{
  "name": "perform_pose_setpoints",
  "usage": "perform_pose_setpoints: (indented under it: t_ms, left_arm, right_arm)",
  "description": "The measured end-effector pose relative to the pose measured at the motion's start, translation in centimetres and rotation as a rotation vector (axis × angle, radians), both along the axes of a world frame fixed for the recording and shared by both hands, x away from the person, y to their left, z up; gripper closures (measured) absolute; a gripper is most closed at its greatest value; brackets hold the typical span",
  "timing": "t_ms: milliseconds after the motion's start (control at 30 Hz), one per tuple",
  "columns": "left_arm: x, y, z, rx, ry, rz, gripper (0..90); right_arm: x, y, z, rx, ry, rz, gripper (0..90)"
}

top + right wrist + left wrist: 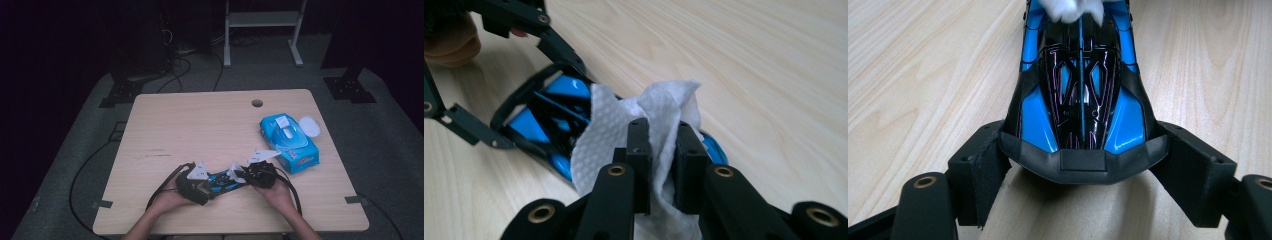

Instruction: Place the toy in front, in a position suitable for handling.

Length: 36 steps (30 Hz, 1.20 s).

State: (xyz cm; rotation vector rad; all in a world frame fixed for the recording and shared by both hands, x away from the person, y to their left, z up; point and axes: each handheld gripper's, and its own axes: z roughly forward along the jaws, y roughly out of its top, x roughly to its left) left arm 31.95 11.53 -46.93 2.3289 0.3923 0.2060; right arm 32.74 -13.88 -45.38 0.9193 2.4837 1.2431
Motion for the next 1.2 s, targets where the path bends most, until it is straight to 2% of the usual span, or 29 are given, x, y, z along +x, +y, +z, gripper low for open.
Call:
perform_pose_setpoints:
  t_ms: [67, 167, 200, 233, 267, 300, 333, 400, 500, 533, 633, 667, 700, 733, 767, 800, 933, 1000, 1033, 1133, 1200]
  left_arm:
    - [0.0, 0.2, 0.0, 0.006, -0.002, -0.006, 24.4]
    - [-0.1, 0.3, 0.0, 0.009, -0.004, -0.004, 24.4]
    - [-0.1, 0.4, 0.0, 0.004, 0.001, -0.003, 24.3]
    - [-0.1, 0.4, 0.0, 0.004, 0.001, -0.003, 24.4]
    - [0.0, 0.3, 0.0, 0.006, -0.001, -0.006, 24.4]
    - [0.0, 0.2, 0.0, 0.005, -0.004, -0.007, 24.3]
    - [0.0, 0.1, 0.0, 0.006, -0.004, -0.006, 24.3]
    - [0.1, 0.0, 0.0, 0.008, -0.004, -0.009, 24.3]
    - [0.1, -0.1, 0.0, 0.007, -0.004, -0.008, 24.3]
    - [0.1, -0.1, 0.0, 0.007, -0.003, -0.008, 24.3]
    - [0.1, 0.1, 0.0, 0.000, 0.001, -0.008, 24.4]
    - [0.1, 0.1, -0.1, -0.004, 0.005, -0.006, 24.3]
    - [0.1, 0.1, 0.0, -0.003, 0.004, -0.007, 24.3]
    - [0.1, 0.1, 0.0, 0.000, 0.000, -0.011, 24.3]
    - [0.1, 0.1, 0.0, 0.000, -0.001, -0.012, 24.3]
    - [0.1, 0.1, 0.0, 0.002, -0.004, -0.013, 24.4]
    - [0.1, 0.1, 0.0, 0.003, -0.004, -0.011, 24.4]
    - [0.1, 0.0, 0.0, 0.004, -0.006, -0.008, 24.3]
    - [0.1, 0.0, 0.0, 0.004, -0.006, -0.008, 24.3]
    - [0.1, 0.0, 0.0, 0.003, -0.003, -0.005, 24.4]
    - [0.1, -0.1, 0.0, 0.007, -0.003, -0.005, 24.4]
  right_arm:
    - [0.6, 1.0, 0.2, -0.019, -0.009, 0.009, 79.8]
    - [1.3, 0.8, 0.0, -0.017, 0.010, -0.004, 79.9]
    - [1.7, -0.1, -0.3, -0.040, -0.001, -0.036, 80.2]
    - [1.7, -0.1, -0.3, -0.040, -0.001, -0.036, 80.2]
    - [1.9, -1.2, -0.5, -0.067, 0.009, -0.084, 80.2]
    - [2.0, -1.6, -0.6, -0.065, 0.019, -0.104, 80.2]
    - [2.0, -1.8, -0.6, -0.041, 0.032, -0.113, 80.2]
    - [2.0, -1.7, -0.6, -0.032, 0.029, -0.110, 80.2]
    - [1.7, 0.0, -0.3, 0.008, -0.001, -0.045, 80.1]
    - [1.6, 1.1, -0.3, -0.013, -0.024, -0.021, 80.1]
    - [1.8, 0.9, -0.4, 0.004, -0.007, -0.020, 80.3]
    - [1.9, 0.4, -0.5, 0.013, 0.001, -0.025, 80.3]
    - [1.9, -0.3, -0.4, 0.001, -0.001, -0.044, 80.3]
    - [2.0, -1.5, -0.6, -0.042, 0.007, -0.077, 80.2]
    - [2.0, -2.4, -0.9, -0.029, 0.033, -0.090, 80.2]
    - [1.9, -3.2, -1.1, 0.004, 0.054, -0.101, 80.3]
    - [1.3, -4.1, -1.1, 0.028, 0.087, -0.093, 80.2]
    - [0.1, -4.1, -1.2, 0.018, 0.073, -0.057, 80.3]
    - [-0.2, -4.2, -1.2, 0.019, 0.071, -0.057, 80.3]
    - [-0.3, -4.7, -1.2, 0.014, 0.097, -0.064, 80.5]
    - [-0.3, -4.8, -1.2, 0.044, 0.125, -0.067, 80.5]
